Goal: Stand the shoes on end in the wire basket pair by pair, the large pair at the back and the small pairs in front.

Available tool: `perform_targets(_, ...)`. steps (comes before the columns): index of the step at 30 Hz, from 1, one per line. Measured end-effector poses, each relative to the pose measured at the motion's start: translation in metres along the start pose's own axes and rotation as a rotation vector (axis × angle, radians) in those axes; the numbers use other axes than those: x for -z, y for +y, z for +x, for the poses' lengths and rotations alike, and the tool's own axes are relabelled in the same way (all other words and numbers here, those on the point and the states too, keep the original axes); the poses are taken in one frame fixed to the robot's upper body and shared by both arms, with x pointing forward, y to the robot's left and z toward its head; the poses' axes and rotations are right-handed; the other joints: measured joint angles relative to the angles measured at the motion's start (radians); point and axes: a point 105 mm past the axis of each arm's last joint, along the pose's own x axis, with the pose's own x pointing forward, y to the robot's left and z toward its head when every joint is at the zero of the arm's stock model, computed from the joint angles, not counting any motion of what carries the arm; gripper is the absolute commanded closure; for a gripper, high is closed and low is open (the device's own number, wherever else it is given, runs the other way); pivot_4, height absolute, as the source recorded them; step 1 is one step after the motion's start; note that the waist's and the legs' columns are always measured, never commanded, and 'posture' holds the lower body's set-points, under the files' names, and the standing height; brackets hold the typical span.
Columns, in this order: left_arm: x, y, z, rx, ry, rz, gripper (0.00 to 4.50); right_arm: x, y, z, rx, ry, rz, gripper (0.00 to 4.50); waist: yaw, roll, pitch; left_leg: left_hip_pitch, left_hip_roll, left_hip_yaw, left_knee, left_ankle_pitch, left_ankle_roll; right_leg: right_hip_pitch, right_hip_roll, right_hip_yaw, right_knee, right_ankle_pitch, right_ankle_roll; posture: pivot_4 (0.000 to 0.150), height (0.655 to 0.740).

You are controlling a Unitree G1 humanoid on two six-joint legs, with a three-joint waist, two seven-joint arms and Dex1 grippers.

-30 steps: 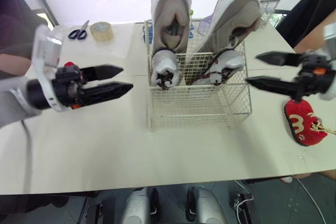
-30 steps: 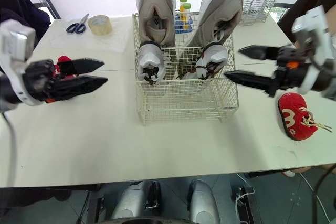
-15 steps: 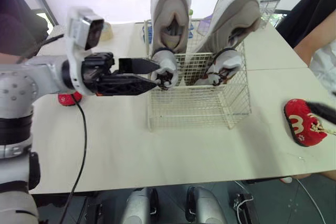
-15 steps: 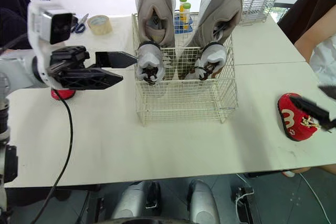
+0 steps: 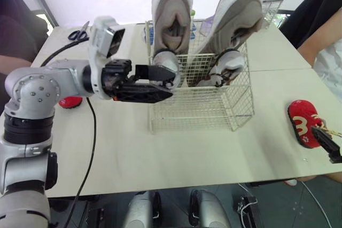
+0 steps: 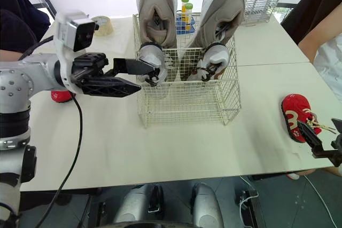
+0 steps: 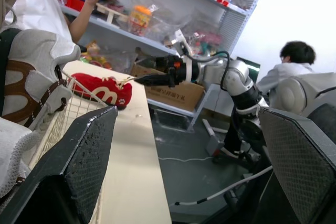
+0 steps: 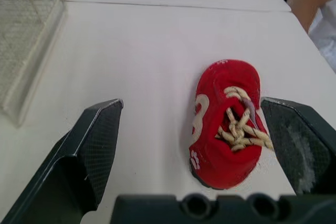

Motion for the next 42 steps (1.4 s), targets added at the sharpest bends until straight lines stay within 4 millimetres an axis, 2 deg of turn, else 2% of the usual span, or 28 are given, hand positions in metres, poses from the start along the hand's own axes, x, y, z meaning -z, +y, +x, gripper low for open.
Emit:
perform_targets(7, 0.006, 0.002, -0.003, -0.059, -0.001, 0.004, 0.10, 0.022, -0.015, 0.012, 0.062, 0.020, 0.017, 0.00, 0.000, 0.000, 0.000, 0.001, 0.000, 0.000, 0.000, 0.000, 0.000, 0.000, 0.000, 0.000, 0.001, 0.000, 0.000, 0.150, 0.7400)
perform_targets(18, 0.007, 0.003, -0.003, -0.109, -0.014, 0.014, 0.10, 0.059, -0.015, 0.033, 0.043, 0.083, 0.071, 0.00, -0.001, 0.000, 0.000, 0.003, 0.000, 0.000, 0.000, 0.000, 0.000, 0.001, 0.000, 0.001, 0.002, 0.000, 0.000, 0.150, 0.7400)
perform_targets(28, 0.009, 0.003, 0.001, -0.139, -0.006, 0.033, 0.10, 0.065, -0.019, 0.062, 0.079, 0.065, 0.083, 0.00, -0.003, 0.000, 0.000, 0.004, 0.000, 0.001, 0.000, 0.001, -0.001, 0.002, 0.000, 0.001, 0.003, 0.001, 0.002, 0.150, 0.7400)
perform_targets(31, 0.009, 0.004, 0.001, -0.149, -0.006, 0.034, 0.00, 0.063, -0.020, 0.066, 0.078, 0.059, 0.074, 0.94, -0.001, 0.000, 0.000, 0.004, 0.000, 0.001, 0.000, 0.001, -0.001, 0.002, 0.000, 0.001, 0.004, 0.002, 0.003, 0.150, 0.7400)
perform_targets(36, 0.009, 0.006, 0.001, -0.167, -0.006, 0.031, 0.00, 0.062, -0.017, 0.070, 0.064, 0.052, 0.066, 3.25, -0.003, 0.000, 0.000, 0.004, 0.000, 0.001, 0.000, 0.001, -0.001, 0.002, 0.000, 0.001, 0.004, 0.002, 0.003, 0.150, 0.7400)
perform_targets(38, 0.010, 0.007, 0.000, -0.172, -0.009, 0.026, 0.00, 0.060, -0.016, 0.070, 0.061, 0.048, 0.059, 3.98, -0.002, 0.000, 0.000, 0.004, 0.000, 0.001, 0.000, 0.001, -0.002, 0.002, 0.000, 0.001, 0.004, 0.002, 0.004, 0.150, 0.7400)
perform_targets(40, 0.010, 0.009, 0.001, -0.170, -0.019, 0.015, 0.00, 0.056, -0.013, 0.068, 0.048, 0.039, 0.047, 4.25, -0.001, 0.001, 0.000, 0.004, 0.000, 0.001, 0.000, 0.001, -0.002, 0.002, 0.000, 0.001, 0.004, 0.002, 0.004, 0.150, 0.7400)
perform_targets(42, 0.011, 0.012, 0.001, -0.167, -0.033, -0.009, 0.00, 0.045, -0.008, 0.068, 0.035, 0.016, 0.031, 4.25, -0.002, 0.001, 0.000, 0.004, 0.000, 0.001, 0.000, 0.001, -0.002, 0.002, 0.000, 0.001, 0.005, 0.002, 0.004, 0.150, 0.7400)
